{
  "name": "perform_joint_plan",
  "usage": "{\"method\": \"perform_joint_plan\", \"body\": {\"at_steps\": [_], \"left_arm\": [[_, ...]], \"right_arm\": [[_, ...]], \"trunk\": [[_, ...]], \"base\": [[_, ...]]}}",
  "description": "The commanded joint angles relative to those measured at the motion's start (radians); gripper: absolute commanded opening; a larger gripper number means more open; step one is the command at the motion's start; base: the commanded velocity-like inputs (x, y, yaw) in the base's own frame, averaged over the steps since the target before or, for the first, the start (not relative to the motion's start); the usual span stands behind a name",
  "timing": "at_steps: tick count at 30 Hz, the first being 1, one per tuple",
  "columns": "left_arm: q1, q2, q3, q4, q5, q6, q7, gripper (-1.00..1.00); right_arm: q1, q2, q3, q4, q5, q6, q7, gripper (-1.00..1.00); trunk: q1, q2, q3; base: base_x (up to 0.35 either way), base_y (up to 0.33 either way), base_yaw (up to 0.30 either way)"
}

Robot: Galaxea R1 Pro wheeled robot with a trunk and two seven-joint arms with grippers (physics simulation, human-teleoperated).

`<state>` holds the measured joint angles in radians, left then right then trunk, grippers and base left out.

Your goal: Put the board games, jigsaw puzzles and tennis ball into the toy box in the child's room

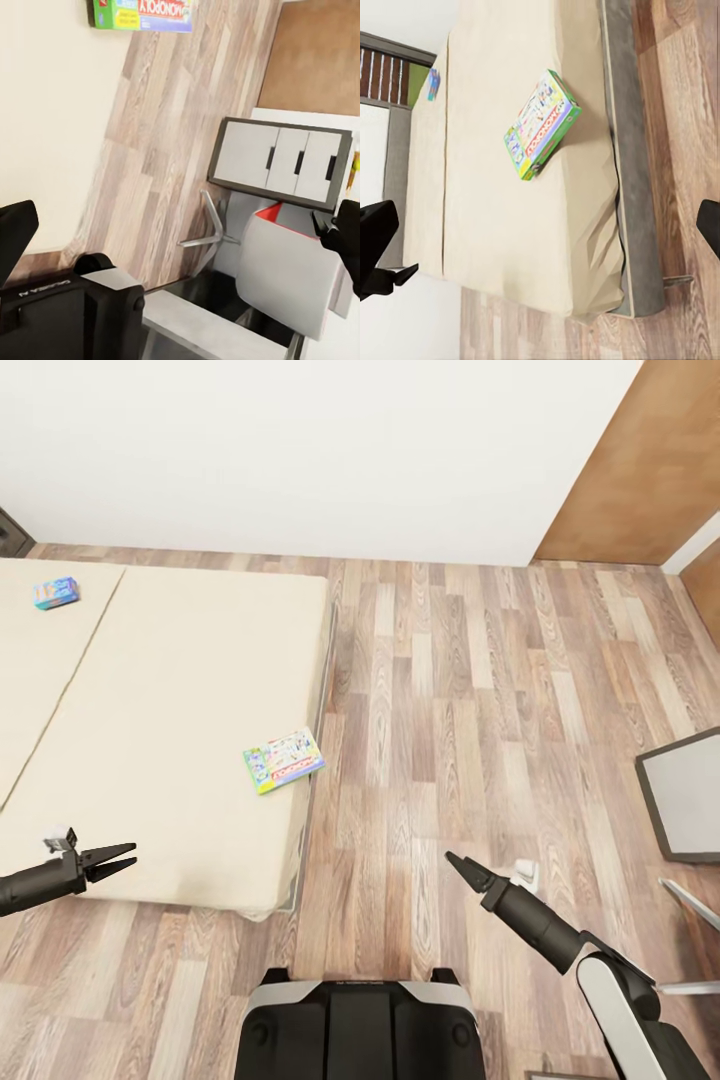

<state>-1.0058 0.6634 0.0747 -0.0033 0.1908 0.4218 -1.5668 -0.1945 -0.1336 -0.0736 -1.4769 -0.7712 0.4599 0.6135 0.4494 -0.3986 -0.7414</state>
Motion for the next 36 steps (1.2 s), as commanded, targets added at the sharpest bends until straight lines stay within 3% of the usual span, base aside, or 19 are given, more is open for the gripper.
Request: {"method": "perform_joint_plan", "body": {"at_steps": [1, 13, 36], "left_arm": [[0.000, -0.002, 0.007, 0.000, -0.008, 0.011, -0.004, 1.00], [0.000, -0.027, 0.007, 0.000, -0.008, 0.013, -0.004, 1.00], [0.000, -0.045, 0.006, -0.001, -0.009, 0.015, -0.004, 1.00]], "right_arm": [[0.000, 0.000, -0.005, 0.000, -0.008, 0.009, 0.001, 1.00], [0.000, 0.001, -0.012, 0.000, -0.007, 0.009, 0.000, 1.00], [0.000, 0.003, -0.011, -0.002, -0.007, 0.009, -0.003, 1.00]], "trunk": [[0.001, -0.001, 0.001], [0.001, -0.001, 0.021], [0.001, -0.001, 0.059]], "base": [[0.000, 0.000, 0.000], [0.000, 0.000, 0.000], [0.000, 0.000, 0.000]]}}
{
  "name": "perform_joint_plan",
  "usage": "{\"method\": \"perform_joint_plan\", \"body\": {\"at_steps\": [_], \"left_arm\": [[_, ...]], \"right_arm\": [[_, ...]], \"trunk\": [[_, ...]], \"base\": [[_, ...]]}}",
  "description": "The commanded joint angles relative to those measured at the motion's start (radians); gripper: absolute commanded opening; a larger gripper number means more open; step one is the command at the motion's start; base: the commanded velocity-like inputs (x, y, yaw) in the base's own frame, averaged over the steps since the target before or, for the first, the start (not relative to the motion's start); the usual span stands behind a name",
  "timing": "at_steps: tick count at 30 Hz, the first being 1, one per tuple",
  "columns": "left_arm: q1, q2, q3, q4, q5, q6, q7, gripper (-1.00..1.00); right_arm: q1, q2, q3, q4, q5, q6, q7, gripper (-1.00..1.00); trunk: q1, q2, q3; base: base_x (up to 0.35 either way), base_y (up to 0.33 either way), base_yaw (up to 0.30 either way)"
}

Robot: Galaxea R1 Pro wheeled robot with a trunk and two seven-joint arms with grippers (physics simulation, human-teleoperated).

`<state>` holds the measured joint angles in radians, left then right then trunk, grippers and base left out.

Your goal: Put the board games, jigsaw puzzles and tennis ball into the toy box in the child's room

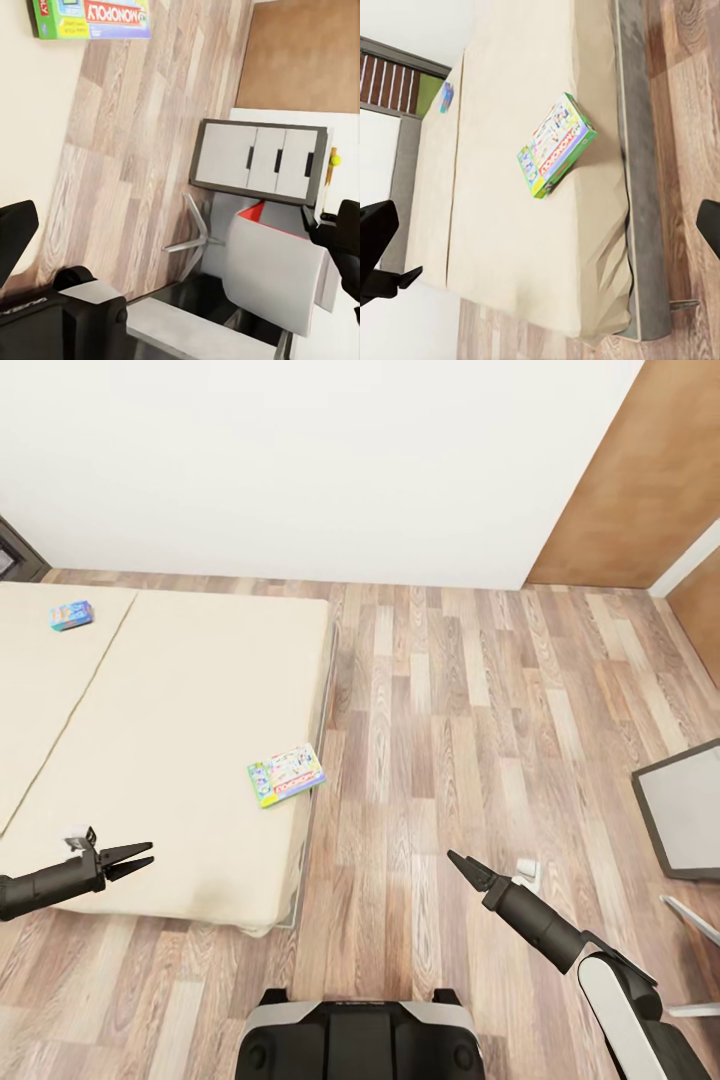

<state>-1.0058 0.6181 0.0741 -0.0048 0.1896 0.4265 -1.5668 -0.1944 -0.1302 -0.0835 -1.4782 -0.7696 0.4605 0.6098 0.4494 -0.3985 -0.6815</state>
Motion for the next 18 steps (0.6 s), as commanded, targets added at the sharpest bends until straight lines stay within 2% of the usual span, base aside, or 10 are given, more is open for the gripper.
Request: {"method": "perform_joint_plan", "body": {"at_steps": [1, 12, 18], "left_arm": [[-0.001, -0.002, 0.007, 0.000, -0.008, 0.011, -0.004, 1.00], [-0.001, -0.024, 0.006, 0.000, -0.010, 0.009, -0.004, 1.00], [-0.001, -0.027, 0.006, 0.000, -0.011, 0.009, -0.004, 1.00]], "right_arm": [[0.000, 0.000, -0.001, 0.000, -0.008, 0.009, 0.000, 1.00], [0.000, -0.001, -0.002, 0.001, -0.008, 0.008, -0.001, 1.00], [0.000, -0.002, -0.002, 0.002, -0.007, 0.008, -0.001, 1.00]], "trunk": [[0.001, -0.001, 0.001], [0.001, -0.001, 0.019], [0.001, -0.001, 0.029]], "base": [[0.000, 0.000, 0.000], [0.000, 0.000, 0.000], [0.000, 0.000, 0.000]]}}
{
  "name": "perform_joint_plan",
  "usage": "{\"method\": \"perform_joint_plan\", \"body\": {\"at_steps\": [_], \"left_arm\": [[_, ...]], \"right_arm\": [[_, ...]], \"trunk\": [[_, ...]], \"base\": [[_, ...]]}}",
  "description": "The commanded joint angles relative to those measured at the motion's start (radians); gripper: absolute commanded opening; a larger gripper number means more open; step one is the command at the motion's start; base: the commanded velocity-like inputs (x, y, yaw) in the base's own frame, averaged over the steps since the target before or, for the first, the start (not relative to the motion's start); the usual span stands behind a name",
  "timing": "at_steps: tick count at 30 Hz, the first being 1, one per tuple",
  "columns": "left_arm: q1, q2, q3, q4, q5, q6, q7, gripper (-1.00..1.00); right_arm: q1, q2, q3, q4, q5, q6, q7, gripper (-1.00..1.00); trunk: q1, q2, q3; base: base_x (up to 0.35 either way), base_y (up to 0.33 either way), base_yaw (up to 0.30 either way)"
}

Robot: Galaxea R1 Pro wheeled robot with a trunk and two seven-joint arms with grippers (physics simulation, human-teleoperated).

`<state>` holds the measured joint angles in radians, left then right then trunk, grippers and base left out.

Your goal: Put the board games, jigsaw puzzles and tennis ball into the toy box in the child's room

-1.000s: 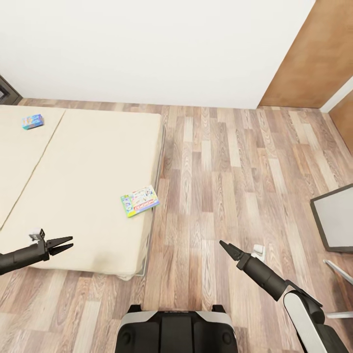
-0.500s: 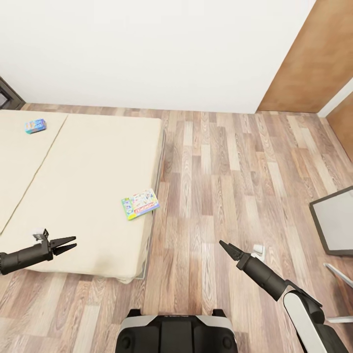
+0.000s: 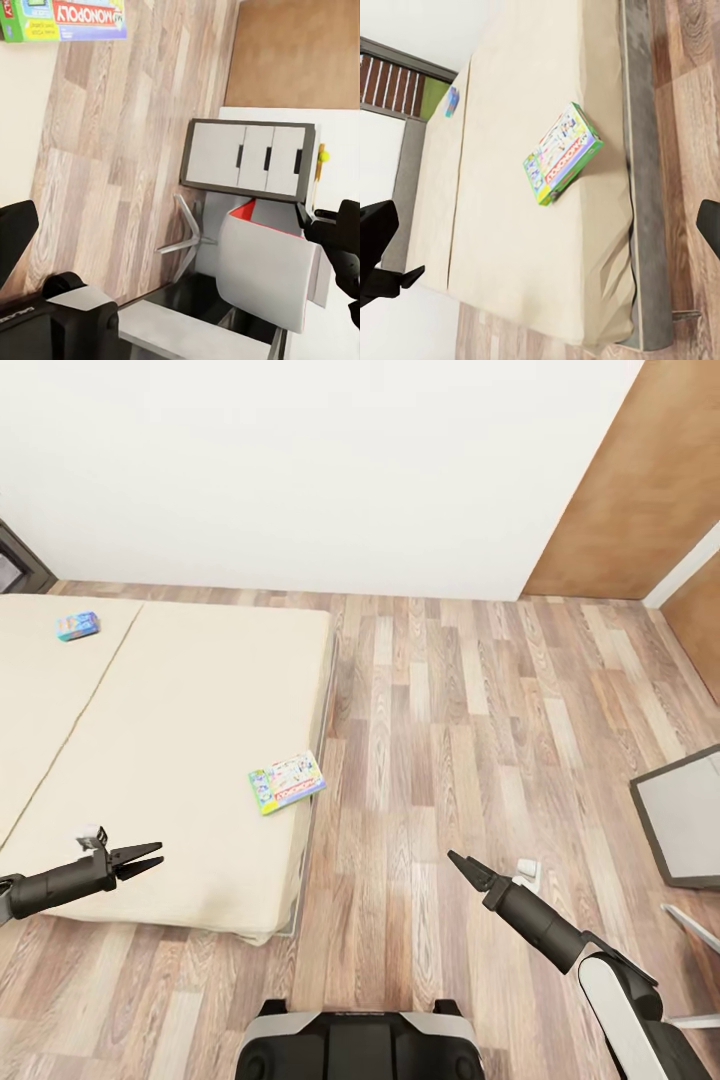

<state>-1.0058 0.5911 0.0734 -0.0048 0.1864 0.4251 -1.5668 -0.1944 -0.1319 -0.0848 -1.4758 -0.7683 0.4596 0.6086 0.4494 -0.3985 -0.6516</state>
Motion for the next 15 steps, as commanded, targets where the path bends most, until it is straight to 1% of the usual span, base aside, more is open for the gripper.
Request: {"method": "perform_joint_plan", "body": {"at_steps": [1, 15], "left_arm": [[0.000, 0.000, 0.006, 0.000, -0.007, 0.011, -0.004, 1.00], [0.000, -0.001, 0.006, 0.000, -0.007, 0.011, -0.004, 1.00]], "right_arm": [[0.000, 0.000, -0.001, 0.000, -0.008, 0.008, 0.000, 1.00], [0.000, 0.001, 0.000, -0.001, -0.009, 0.008, 0.000, 1.00]], "trunk": [[0.001, -0.001, 0.001], [0.001, -0.001, 0.024]], "base": [[0.000, 0.000, 0.000], [0.000, 0.000, 0.000]]}}
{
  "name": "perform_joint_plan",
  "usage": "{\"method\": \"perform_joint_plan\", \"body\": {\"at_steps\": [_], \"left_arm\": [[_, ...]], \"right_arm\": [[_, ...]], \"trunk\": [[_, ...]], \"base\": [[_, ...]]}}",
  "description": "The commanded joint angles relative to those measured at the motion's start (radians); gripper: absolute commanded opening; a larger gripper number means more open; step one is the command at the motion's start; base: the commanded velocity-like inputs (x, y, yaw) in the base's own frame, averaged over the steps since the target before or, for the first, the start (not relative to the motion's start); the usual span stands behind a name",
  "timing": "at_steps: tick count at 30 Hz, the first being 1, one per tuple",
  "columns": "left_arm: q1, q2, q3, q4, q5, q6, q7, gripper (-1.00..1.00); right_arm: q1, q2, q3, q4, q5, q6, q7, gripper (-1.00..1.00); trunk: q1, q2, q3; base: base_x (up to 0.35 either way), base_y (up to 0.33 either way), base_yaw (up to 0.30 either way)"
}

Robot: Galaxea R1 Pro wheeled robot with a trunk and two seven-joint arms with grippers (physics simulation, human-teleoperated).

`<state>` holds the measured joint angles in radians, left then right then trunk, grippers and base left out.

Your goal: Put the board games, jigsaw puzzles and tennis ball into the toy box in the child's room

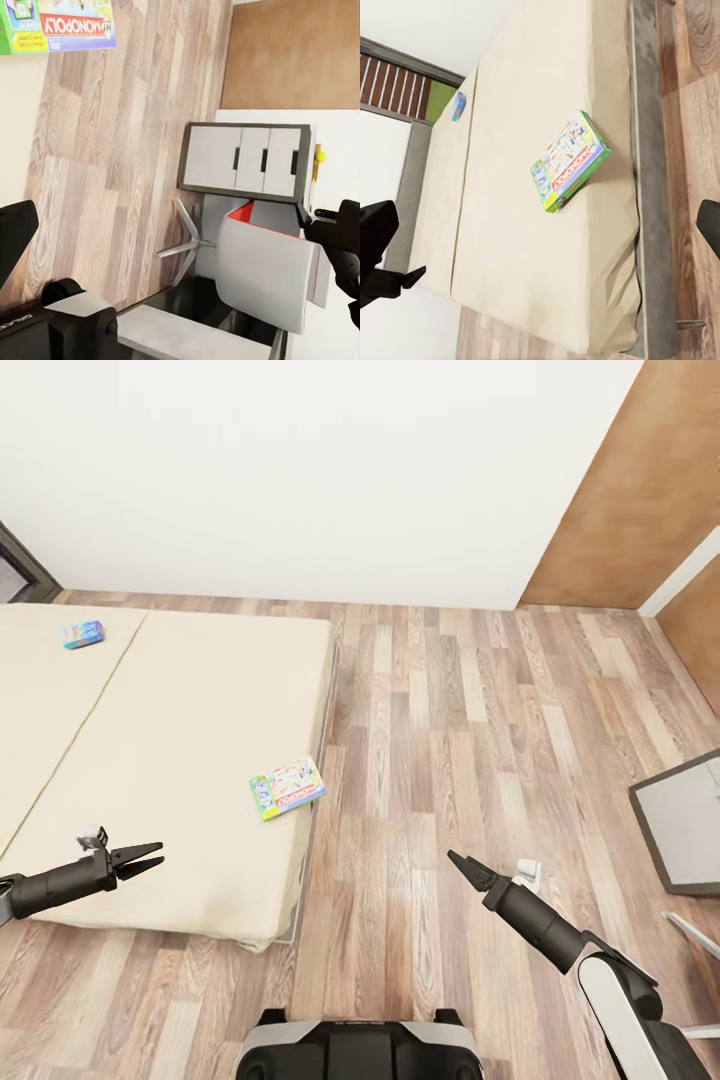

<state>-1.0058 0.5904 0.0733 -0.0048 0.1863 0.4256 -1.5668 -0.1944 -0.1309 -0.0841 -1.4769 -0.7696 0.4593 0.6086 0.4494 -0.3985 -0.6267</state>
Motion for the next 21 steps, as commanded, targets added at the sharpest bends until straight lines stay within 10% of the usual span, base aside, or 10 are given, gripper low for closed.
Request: {"method": "perform_joint_plan", "body": {"at_steps": [1, 21], "left_arm": [[-0.001, 0.000, 0.006, 0.000, -0.007, 0.010, -0.004, 1.00], [-0.001, 0.000, 0.005, 0.000, -0.007, 0.010, -0.004, 1.00]], "right_arm": [[0.000, 0.000, -0.001, 0.000, -0.008, 0.009, 0.000, 1.00], [0.000, 0.001, -0.001, 0.001, -0.008, 0.009, 0.001, 1.00]], "trunk": [[0.001, -0.001, 0.001], [0.001, -0.001, 0.034]], "base": [[0.000, 0.000, 0.000], [0.000, 0.000, 0.000]]}}
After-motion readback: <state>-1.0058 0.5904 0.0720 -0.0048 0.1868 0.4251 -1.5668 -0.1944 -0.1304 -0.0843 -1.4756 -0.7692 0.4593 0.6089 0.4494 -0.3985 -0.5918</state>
